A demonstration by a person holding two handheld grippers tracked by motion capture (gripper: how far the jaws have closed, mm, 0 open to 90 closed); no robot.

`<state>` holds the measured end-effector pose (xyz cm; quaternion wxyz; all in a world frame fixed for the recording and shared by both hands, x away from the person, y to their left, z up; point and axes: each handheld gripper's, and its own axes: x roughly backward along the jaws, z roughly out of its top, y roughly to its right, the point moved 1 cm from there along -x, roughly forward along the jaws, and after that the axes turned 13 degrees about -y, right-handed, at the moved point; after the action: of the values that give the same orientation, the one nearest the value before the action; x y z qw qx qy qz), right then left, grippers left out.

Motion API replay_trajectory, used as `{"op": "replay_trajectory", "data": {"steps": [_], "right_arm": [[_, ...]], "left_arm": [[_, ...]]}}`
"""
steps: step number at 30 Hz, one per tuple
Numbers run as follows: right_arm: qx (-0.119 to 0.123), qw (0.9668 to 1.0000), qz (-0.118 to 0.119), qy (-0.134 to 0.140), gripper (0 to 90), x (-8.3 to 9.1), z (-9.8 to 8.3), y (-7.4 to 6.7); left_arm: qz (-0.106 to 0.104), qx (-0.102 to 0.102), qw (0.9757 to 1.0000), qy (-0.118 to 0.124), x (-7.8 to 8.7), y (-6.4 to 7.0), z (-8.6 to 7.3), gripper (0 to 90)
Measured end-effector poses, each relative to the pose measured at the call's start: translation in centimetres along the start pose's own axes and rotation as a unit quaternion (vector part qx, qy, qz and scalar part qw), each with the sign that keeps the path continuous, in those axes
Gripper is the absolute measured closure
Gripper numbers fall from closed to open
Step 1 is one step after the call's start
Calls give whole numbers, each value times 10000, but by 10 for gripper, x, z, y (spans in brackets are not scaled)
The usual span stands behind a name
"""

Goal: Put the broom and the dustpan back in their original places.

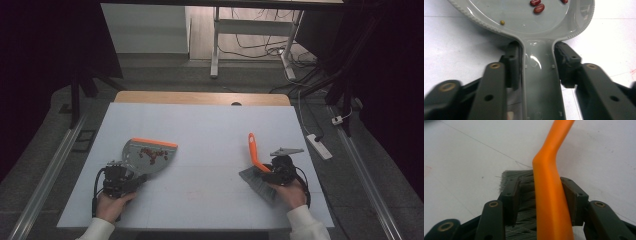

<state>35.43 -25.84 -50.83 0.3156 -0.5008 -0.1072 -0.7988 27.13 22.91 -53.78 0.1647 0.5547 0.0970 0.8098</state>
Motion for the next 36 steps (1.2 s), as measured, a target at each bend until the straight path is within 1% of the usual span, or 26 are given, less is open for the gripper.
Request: {"op": "replay_trajectory", "data": {"steps": [4, 6, 7, 8, 9, 11, 12, 17, 19, 21, 24, 28, 30, 33, 36], "right_arm": [[7, 9998, -191, -48, 467, -3, 0, 1], [-29, 9998, -205, -83, 456, -4, 0, 3], [-21, 9997, -247, -83, 451, -4, 0, 3], [-10, 9993, -355, -76, 452, -3, 0, 3], [20, 9990, -440, -60, 453, -3, 0, 4], [-22, 9994, -350, 18, 459, -1, 0, 5], [-14, 9992, -392, 16, 459, 0, 0, 5], [59, 9991, -418, 39, 459, 0, -1, 5], [95, 9989, -439, 127, 459, 2, -1, 4], [159, 9987, -429, 209, 468, 5, -1, 2], [311, 9981, -402, 346, 476, 8, -1, -2], [557, 9969, -330, 448, 483, 10, 0, -8], [667, 9962, -285, 489, 485, 10, 0, -10], [782, 9952, -233, 533, 489, 10, -1, -13], [883, 9943, -198, 569, 489, 11, -2, -16]], "left_arm": [[45, -98, 9999, 1, 2, 1, -1, 392], [78, -166, 9998, -19, 5, 1, -3, 351], [98, -207, 9997, -28, 7, 1, -4, 336], [135, -234, 9996, -3, 8, 1, -5, 325], [170, -269, 9995, 2, 10, 1, -6, 316], [213, -327, 9992, 55, 13, 1, -8, 304], [255, -365, 9990, 72, 15, 1, -8, 301], [356, -531, 9978, 202, 24, 1, -10, 302], [379, -660, 9968, 252, 27, 1, -10, 311], [445, -794, 9953, 321, 31, 3, -9, 319], [355, -1041, 9930, 442, 36, 7, -8, 331], [187, -1367, 9893, 473, 37, 12, -6, 353], [99, -1495, 9875, 485, 36, 14, -3, 357], [-16, -1678, 9849, 429, 33, 15, 2, 358], [-162, -1786, 9832, 352, 29, 13, 6, 361]]}}
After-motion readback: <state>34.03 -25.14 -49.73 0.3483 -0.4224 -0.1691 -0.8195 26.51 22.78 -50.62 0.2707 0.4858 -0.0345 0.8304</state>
